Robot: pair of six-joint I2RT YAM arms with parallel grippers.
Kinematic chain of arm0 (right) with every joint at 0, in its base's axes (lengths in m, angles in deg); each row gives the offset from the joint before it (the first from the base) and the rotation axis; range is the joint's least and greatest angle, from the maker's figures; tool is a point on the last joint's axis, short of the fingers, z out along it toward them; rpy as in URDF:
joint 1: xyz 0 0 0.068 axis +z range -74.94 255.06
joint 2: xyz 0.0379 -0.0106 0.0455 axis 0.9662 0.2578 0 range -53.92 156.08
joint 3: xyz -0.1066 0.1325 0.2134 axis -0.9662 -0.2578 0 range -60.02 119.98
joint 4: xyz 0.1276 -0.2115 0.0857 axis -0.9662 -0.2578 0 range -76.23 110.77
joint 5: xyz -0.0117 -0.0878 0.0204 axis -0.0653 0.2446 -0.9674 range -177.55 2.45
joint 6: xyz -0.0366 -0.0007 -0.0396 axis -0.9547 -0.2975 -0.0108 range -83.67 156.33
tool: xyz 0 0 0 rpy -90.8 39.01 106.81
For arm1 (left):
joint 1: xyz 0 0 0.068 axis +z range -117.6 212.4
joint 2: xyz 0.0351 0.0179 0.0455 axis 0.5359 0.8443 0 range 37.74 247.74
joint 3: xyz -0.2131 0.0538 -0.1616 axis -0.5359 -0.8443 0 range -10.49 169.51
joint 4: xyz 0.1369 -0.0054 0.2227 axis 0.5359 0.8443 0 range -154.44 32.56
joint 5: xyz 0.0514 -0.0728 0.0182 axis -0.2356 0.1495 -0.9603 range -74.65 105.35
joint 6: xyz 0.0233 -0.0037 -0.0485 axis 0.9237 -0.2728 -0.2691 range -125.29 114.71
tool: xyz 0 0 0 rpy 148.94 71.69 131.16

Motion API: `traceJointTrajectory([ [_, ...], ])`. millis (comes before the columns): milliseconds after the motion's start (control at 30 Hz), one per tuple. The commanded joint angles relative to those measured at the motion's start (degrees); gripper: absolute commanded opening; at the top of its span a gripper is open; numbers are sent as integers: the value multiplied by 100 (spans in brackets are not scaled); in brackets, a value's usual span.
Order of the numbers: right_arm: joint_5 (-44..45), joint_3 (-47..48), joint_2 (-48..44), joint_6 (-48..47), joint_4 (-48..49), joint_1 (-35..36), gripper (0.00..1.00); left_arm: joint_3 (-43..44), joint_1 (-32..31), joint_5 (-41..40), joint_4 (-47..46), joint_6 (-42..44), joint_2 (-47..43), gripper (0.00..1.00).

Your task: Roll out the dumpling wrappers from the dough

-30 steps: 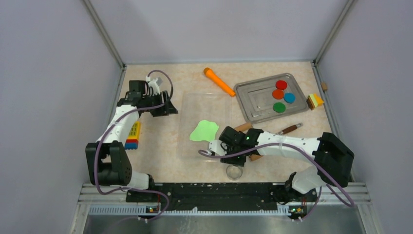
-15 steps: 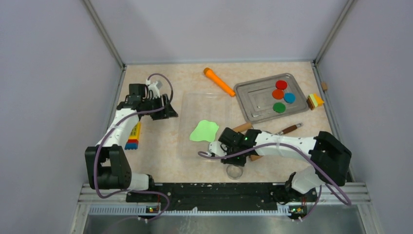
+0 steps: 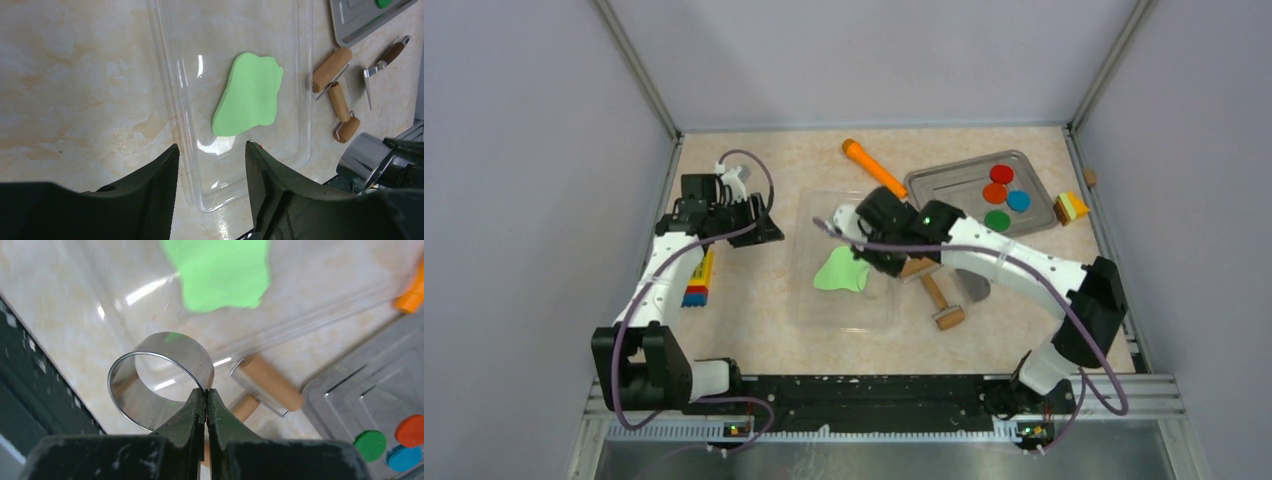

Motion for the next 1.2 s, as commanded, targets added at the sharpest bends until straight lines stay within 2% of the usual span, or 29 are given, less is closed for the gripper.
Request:
traceJointTrajectory([
  [0,618,1293,788,1704,31,-550,0,315,1,-239,-269,-407,-612,53],
  [100,835,1971,1495,2522,89,-695,0,144,-200,-121,-799,-1001,-792,51],
  [200,870,2444,2034,2954,42,-808,0,-145,-615,237,-1497,-1550,-718,53],
  [300,650,2579,2294,3266,41,-943,0,-398,-944,728,-2259,-2144,-477,59],
  [400,447,2527,2375,3492,58,-1041,0,-550,-1187,754,-2717,-2591,-194,55],
  [567,184,2366,2411,3708,123,-1046,0,-802,-1452,342,-2901,-2544,136,52],
  [733,-42,2258,2461,3778,341,-1050,0,-1149,-1565,596,-3223,-2706,399,49],
  [900,-149,2345,2638,3714,414,-1052,0,-1186,-1743,637,-3214,-2405,626,48],
  [1167,-186,2347,2847,3641,433,-1049,0,-1206,-1746,316,-3101,-2357,747,28],
])
